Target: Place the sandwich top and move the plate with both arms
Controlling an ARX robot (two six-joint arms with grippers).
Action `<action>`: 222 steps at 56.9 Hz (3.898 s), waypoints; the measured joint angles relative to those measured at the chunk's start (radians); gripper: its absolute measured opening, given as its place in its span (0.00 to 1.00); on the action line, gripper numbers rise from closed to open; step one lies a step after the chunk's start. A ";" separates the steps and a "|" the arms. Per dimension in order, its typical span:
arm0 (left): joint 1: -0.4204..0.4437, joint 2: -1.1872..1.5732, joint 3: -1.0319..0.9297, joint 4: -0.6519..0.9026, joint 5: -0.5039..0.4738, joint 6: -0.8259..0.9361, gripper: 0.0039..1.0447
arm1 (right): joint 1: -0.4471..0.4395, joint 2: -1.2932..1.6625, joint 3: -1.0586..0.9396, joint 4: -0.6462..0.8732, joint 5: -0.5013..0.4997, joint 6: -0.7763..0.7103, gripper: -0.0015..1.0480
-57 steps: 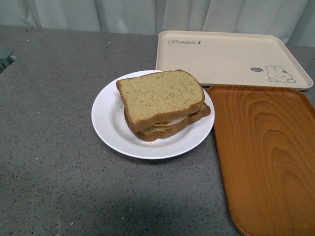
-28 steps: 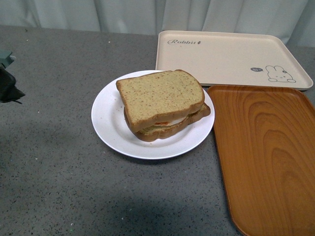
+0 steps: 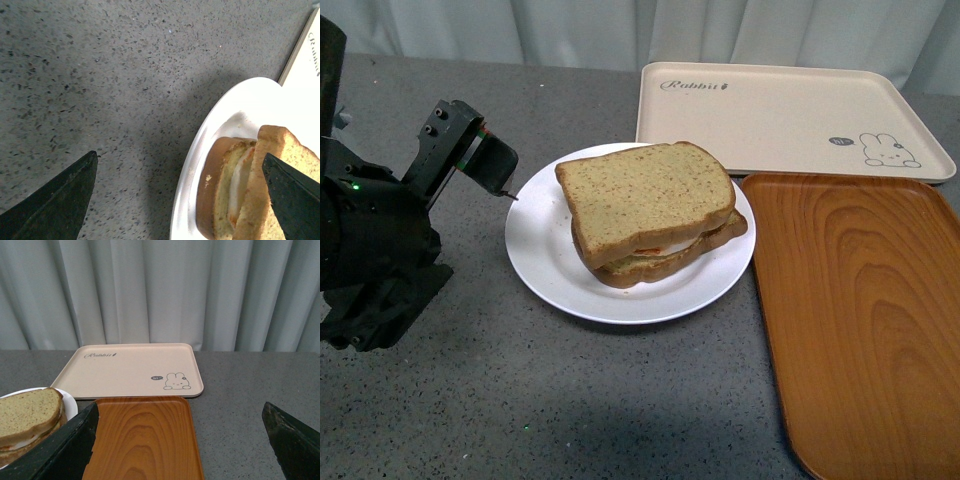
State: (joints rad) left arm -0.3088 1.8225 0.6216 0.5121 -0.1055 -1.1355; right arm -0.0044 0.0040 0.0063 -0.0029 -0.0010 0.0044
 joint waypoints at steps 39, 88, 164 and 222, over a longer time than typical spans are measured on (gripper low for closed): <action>-0.132 0.067 0.033 0.016 -0.039 -0.282 0.94 | 0.000 0.000 0.000 0.000 0.000 0.000 0.91; -0.158 0.099 0.035 0.048 -0.051 -0.367 0.90 | 0.000 0.000 0.000 0.000 0.000 0.000 0.91; -0.104 0.029 0.332 -0.089 -0.051 -0.234 0.04 | 0.000 0.000 0.000 0.000 0.000 0.000 0.91; -0.206 0.487 1.000 -0.473 -0.106 0.013 0.26 | 0.000 0.000 0.000 0.000 0.000 0.000 0.91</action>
State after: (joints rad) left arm -0.5152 2.3093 1.6215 0.0391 -0.2111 -1.1221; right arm -0.0044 0.0040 0.0063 -0.0029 -0.0010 0.0044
